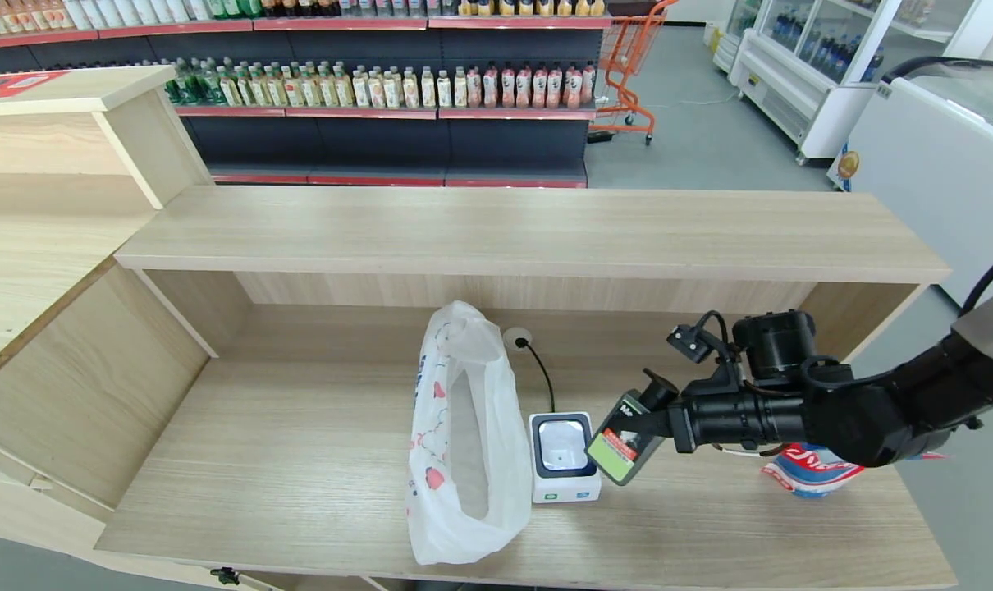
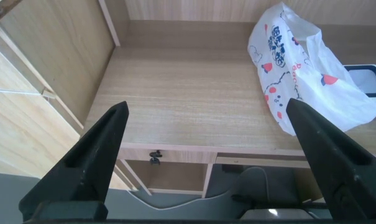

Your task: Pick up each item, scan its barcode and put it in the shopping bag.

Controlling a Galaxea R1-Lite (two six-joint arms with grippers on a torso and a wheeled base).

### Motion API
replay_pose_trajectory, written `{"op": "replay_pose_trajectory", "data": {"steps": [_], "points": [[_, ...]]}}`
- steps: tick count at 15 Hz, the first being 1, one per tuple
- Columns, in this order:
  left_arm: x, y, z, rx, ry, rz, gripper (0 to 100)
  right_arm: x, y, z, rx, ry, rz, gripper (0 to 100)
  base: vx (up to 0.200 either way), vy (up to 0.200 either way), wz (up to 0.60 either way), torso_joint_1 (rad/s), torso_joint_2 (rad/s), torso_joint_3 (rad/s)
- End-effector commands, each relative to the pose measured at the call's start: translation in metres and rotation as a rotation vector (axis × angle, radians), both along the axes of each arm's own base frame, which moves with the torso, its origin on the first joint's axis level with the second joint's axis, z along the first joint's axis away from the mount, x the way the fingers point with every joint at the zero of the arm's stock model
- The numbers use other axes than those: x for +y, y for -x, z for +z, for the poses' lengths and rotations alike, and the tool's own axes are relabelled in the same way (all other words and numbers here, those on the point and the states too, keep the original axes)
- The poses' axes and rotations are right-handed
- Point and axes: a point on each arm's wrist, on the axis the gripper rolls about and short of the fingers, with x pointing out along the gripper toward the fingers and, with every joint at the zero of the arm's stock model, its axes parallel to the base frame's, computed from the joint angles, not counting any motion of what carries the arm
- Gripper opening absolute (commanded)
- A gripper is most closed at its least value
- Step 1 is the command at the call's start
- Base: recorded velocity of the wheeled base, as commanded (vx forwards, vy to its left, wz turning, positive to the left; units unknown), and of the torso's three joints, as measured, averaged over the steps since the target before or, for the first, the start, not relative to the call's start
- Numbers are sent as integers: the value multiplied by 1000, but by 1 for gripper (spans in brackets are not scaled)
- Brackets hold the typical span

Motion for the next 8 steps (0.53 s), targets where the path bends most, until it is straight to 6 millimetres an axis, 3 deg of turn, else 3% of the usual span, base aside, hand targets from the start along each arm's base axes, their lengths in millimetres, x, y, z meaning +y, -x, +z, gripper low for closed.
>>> {"op": "replay_pose_trajectory", "data": {"steps": [1, 8], "points": [[0, 0, 0, 0, 0, 2, 100, 11, -10, -13, 22, 7, 13, 0, 0, 0, 0, 0, 0, 0], [0, 0, 0, 0, 0, 0, 100, 42, -29, -30, 25, 11, 1, 0, 0, 0, 0, 0, 0, 0]]}}
